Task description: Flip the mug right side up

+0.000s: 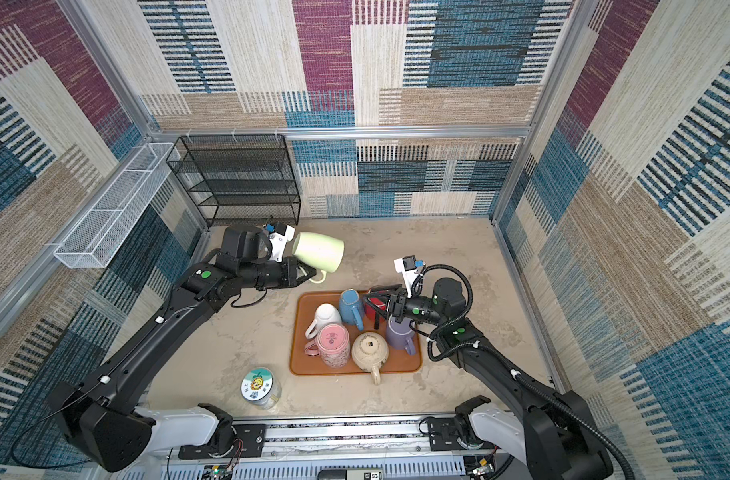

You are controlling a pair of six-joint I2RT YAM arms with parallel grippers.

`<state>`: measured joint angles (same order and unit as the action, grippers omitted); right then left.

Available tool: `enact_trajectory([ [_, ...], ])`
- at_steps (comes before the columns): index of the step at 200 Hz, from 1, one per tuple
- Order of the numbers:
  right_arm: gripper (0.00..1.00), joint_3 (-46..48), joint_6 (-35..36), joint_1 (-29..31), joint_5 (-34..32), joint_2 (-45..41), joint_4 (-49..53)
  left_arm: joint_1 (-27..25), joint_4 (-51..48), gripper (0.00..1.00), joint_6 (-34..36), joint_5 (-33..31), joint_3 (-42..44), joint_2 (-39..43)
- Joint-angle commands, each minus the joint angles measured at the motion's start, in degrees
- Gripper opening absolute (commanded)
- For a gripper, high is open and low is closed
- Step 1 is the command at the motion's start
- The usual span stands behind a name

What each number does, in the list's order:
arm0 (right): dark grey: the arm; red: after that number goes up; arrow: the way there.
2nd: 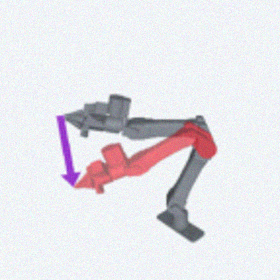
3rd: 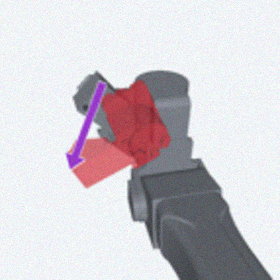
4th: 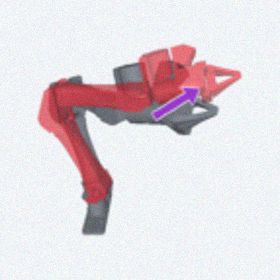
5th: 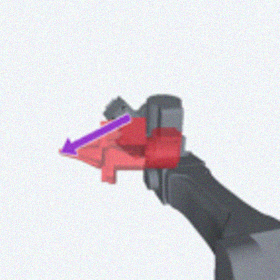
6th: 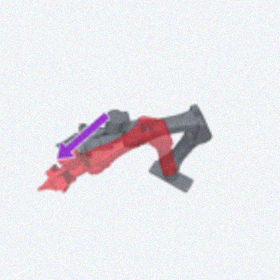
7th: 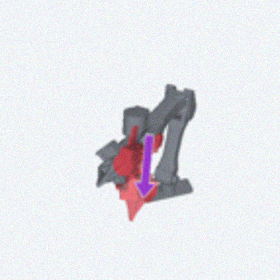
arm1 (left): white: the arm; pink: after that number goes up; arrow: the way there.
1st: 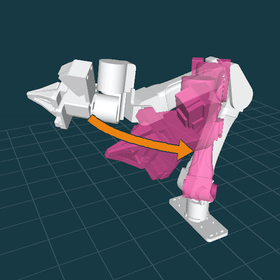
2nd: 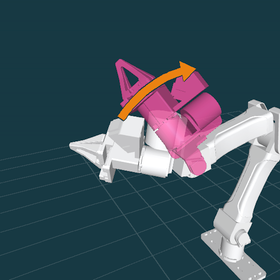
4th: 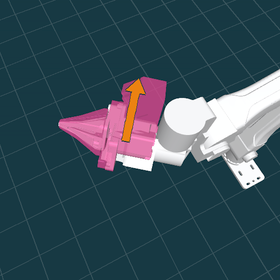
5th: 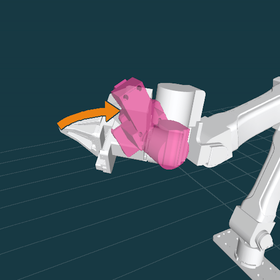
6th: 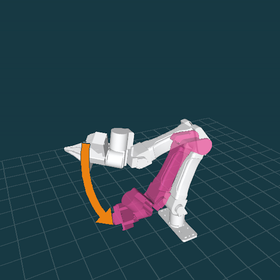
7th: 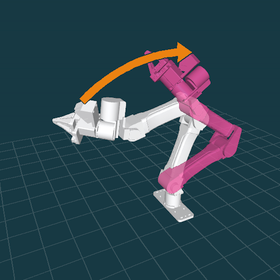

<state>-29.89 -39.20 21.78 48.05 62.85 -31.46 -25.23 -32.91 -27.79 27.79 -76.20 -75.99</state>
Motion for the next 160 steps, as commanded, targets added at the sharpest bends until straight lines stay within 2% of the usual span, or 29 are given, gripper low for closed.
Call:
enact_trajectory([
  [1, 0.69, -0.51, -6.6, 0.04, 2.66, 1.94, -14.37, 0.06, 11.97, 0.0, -5.7, 7.24, -1.26, -1.77],
  [16, 0.66, -1.9, -7.33, 0.02, 2.79, 3.57, -16.81, 0.06, 14.56, 0.0, -7.54, 8.78, -1.97, -3.42],
  [51, 0.52, -6.63, -8.57, 0.02, 3.46, 8.89, -20.03, 0.06, 19.29, 0.0, -10.21, 11.33, -4.64, -7.42],
  [103, 0.55, -14.81, -9.86, -0.66, 3.1, 16.96, -21.97, -0.05, 22.77, 0.0, -13.11, 14.9, -9.85, -13.12],
  [129, 0.49, -18.55, -14.08, -1.77, 3.54, 21.95, -26.66, 0.05, 23.91, 0.0, -14.02, 15.97, -12.13, -15.41],
  [160, 0.44, -23.02, -15.1, -2.5, 3.55, 26.0, -27.67, 0.09, 25.25, 0.0, -15.18, 17.33, -14.53, -18.02],
])
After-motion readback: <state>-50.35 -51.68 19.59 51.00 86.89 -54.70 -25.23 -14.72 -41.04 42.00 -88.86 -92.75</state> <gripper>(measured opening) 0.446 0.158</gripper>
